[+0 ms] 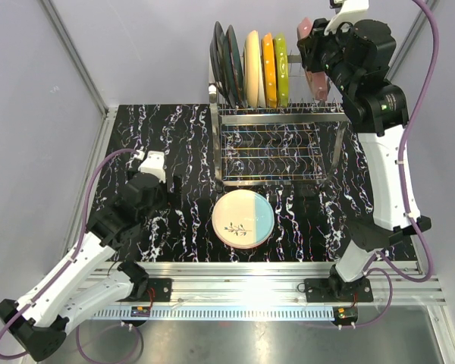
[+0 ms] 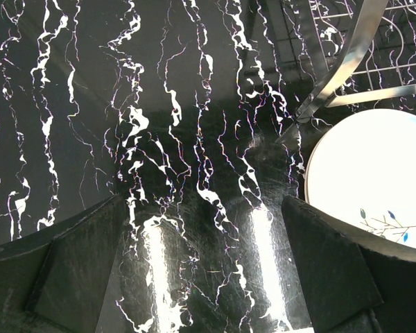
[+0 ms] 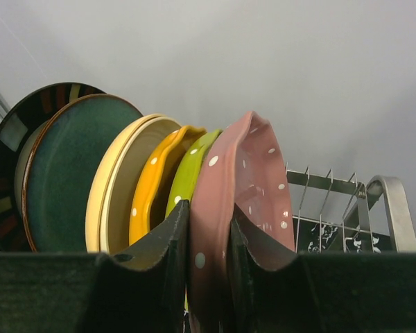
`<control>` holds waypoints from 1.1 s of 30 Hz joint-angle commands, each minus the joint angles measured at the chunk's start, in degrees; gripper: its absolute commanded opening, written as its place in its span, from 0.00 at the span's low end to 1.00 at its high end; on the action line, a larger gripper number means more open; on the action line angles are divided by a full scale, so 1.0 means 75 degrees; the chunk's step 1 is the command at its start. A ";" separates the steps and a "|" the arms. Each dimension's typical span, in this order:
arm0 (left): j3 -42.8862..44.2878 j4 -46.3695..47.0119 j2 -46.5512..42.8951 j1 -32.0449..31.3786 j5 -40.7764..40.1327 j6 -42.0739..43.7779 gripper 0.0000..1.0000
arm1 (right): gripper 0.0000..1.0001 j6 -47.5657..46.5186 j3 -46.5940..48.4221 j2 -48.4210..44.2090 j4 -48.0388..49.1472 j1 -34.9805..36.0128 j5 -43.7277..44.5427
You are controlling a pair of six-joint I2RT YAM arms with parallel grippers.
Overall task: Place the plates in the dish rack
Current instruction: Insert the plate into the dish rack
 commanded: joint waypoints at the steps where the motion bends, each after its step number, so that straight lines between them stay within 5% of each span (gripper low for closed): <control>1: -0.0017 0.0369 0.0018 0.0029 -0.0103 0.0058 0.99 | 0.00 -0.0392 0.0383 -0.0126 0.1826 -0.0050 -0.0124; 11: -0.0017 0.0333 -0.0052 0.0041 -0.0372 0.0046 0.99 | 0.00 -0.0206 0.0817 0.0249 0.2354 -0.0039 0.0158; 33: -0.0006 0.0322 -0.0040 0.0052 -0.0419 0.0058 0.99 | 0.00 0.1283 -0.1093 -0.0125 0.3831 -0.0050 0.0310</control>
